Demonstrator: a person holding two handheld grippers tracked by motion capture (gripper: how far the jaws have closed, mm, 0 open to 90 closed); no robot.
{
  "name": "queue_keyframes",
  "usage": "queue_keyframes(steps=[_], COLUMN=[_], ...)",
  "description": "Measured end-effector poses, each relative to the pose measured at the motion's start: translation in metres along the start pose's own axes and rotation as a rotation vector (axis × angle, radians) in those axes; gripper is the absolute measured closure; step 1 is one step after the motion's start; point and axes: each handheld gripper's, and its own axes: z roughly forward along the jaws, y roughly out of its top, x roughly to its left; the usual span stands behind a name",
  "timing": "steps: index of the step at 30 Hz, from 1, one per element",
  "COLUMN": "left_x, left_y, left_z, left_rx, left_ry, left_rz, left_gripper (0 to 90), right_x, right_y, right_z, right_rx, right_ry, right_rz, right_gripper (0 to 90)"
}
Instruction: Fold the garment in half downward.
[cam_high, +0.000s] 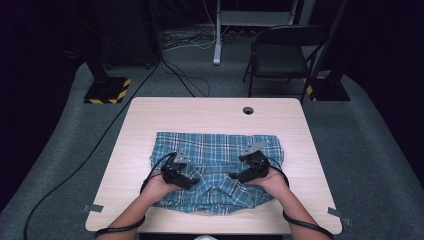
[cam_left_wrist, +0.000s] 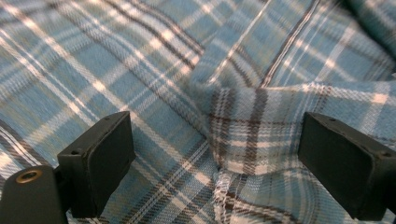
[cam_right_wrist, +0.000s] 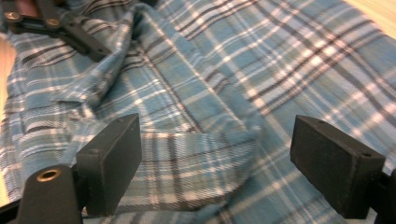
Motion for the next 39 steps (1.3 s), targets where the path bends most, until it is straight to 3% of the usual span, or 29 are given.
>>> queue_keyframes(steps=[5, 11, 16, 22, 26, 28, 32, 37, 39], left_x=[-0.004, -0.014, -0.019, -0.015, -0.012, -0.013, -0.013, -0.013, -0.013], left_y=[0.005, 0.014, 0.016, 0.012, 0.009, 0.008, 0.007, 0.006, 0.006], left_z=[-0.006, -0.011, -0.001, 0.010, 0.014, 0.014, 0.014, 0.014, 0.014], left_rx=[-0.013, -0.061, -0.038, 0.002, 0.000, -0.004, -0.009, -0.016, -0.017], left_ry=[0.012, -0.028, -0.036, -0.037, -0.050, -0.048, -0.044, -0.043, -0.045], left_rz=[0.018, 0.032, 0.043, 0.013, -0.008, -0.009, -0.011, -0.013, -0.013], left_gripper=[10.2, 10.5, 10.2, 9.7, 9.0, 8.8, 8.8, 8.4, 8.3], right_x=[0.009, 0.013, 0.014, 0.012, 0.012, 0.014, 0.017, 0.019, 0.017], right_y=[-0.003, -0.006, -0.008, -0.010, -0.009, -0.006, 0.002, -0.001, -0.003], right_z=[0.016, 0.028, 0.033, 0.033, 0.030, 0.024, 0.015, 0.025, 0.030], right_rx=[0.091, 0.147, 0.154, 0.145, 0.139, 0.109, 0.040, 0.106, 0.129], right_ry=[-0.015, -0.061, -0.072, -0.071, -0.055, -0.045, -0.011, -0.041, -0.033], right_rz=[-0.065, -0.092, -0.090, -0.061, -0.053, -0.076, -0.041, -0.064, -0.052], right_gripper=[15.8, 14.6, 13.3, 12.0, 14.6, 15.8, 13.2, 10.0, 9.2])
